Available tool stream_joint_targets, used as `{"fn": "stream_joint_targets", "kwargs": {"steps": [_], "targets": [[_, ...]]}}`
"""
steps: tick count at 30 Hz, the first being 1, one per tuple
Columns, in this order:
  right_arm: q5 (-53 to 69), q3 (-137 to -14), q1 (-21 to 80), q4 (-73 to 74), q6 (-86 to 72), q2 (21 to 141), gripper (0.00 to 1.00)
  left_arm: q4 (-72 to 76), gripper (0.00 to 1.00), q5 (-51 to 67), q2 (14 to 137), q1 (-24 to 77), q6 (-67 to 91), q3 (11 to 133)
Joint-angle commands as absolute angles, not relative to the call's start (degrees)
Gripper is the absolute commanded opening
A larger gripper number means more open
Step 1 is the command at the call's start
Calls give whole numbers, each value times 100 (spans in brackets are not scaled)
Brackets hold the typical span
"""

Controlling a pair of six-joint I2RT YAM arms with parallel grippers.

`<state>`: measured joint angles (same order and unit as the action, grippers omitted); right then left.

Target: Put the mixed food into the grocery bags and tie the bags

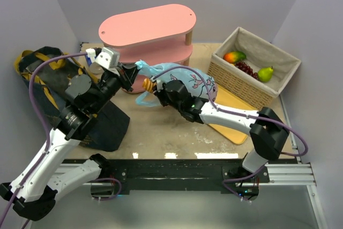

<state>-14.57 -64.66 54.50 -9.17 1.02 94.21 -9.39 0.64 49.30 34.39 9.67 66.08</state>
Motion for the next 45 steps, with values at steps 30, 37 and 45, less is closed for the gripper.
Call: {"fn": "stream_joint_targets", "kwargs": {"steps": [30,37,45], "targets": [[2048,-5634,5414,870,967,6170,0,-606,0,-2294,4843,3428,-1081,6047],[1956,-6099,5414,846,654,6864,0,-694,0,-1274,4913,3419,-897,5933],[-358,-6504,5405,826,-422,7460,0,-1011,0,-1065,4623,3419,-326,5678]]}}
